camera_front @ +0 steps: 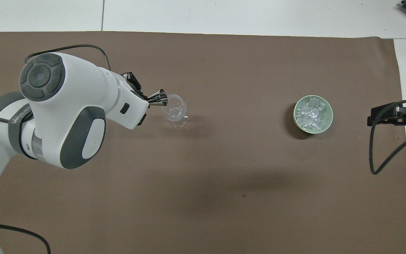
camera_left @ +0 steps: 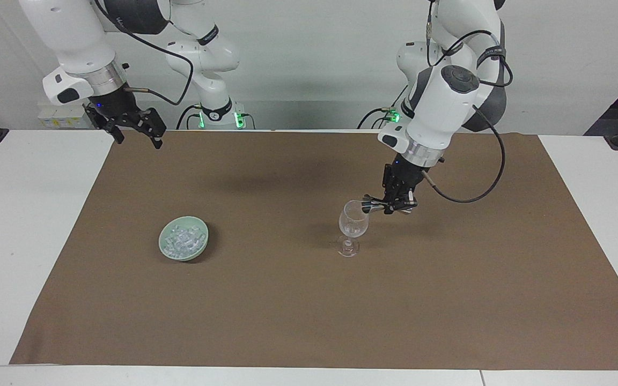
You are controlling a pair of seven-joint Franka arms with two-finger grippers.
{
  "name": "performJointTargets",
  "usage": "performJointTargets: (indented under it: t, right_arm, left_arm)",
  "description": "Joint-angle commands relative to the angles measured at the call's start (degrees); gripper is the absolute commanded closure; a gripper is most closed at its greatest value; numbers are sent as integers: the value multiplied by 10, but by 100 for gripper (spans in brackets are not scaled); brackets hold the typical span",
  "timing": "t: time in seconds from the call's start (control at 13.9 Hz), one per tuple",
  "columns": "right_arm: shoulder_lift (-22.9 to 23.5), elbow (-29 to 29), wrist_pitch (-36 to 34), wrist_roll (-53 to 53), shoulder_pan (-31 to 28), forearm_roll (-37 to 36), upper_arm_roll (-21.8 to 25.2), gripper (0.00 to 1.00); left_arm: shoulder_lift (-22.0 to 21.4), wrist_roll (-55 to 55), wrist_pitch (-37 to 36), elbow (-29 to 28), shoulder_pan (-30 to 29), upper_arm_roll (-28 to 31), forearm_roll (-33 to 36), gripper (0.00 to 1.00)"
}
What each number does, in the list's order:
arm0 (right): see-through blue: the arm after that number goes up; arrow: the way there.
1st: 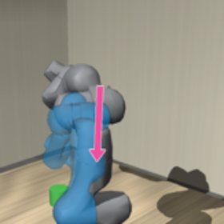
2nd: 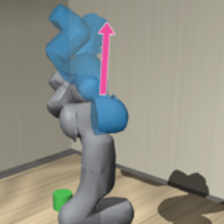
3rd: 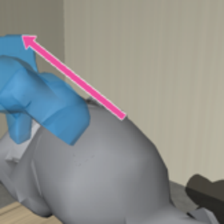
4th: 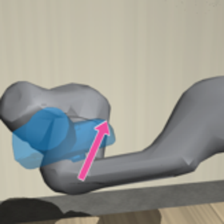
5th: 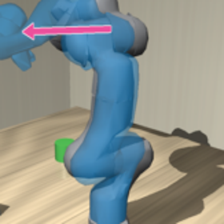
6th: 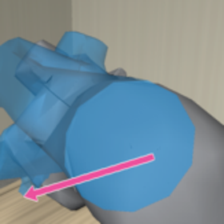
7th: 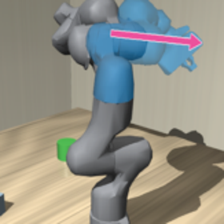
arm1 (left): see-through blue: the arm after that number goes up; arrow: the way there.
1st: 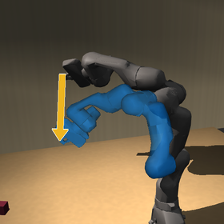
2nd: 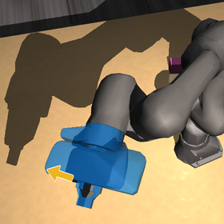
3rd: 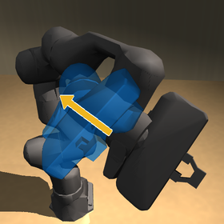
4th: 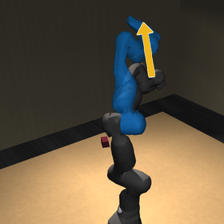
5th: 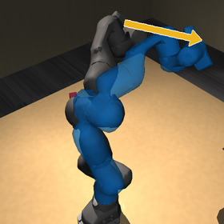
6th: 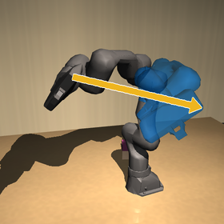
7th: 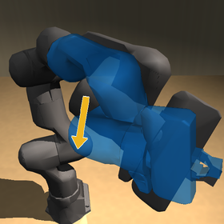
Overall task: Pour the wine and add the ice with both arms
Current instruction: 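Tilt the metal cup over the wine glass with the left gripper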
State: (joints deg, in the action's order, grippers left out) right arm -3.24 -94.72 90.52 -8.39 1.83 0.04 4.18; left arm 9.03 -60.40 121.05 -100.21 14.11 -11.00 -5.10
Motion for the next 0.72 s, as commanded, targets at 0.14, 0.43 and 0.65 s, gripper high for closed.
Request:
performJointTargets:
  t: [0.14,0.43,0.65]
  right_arm:
    - [-16,-19,5,13,-11,12,-7,0]
    - [-16,-19,5,13,-10,13,-7,0]
    - [-16,-20,5,13,-10,13,-7,0]
  left_arm:
    - [5,68,-52,35,27,7,50,95]
    - [6,104,-63,36,36,7,83,95]
    - [7,122,-68,36,37,8,97,95]
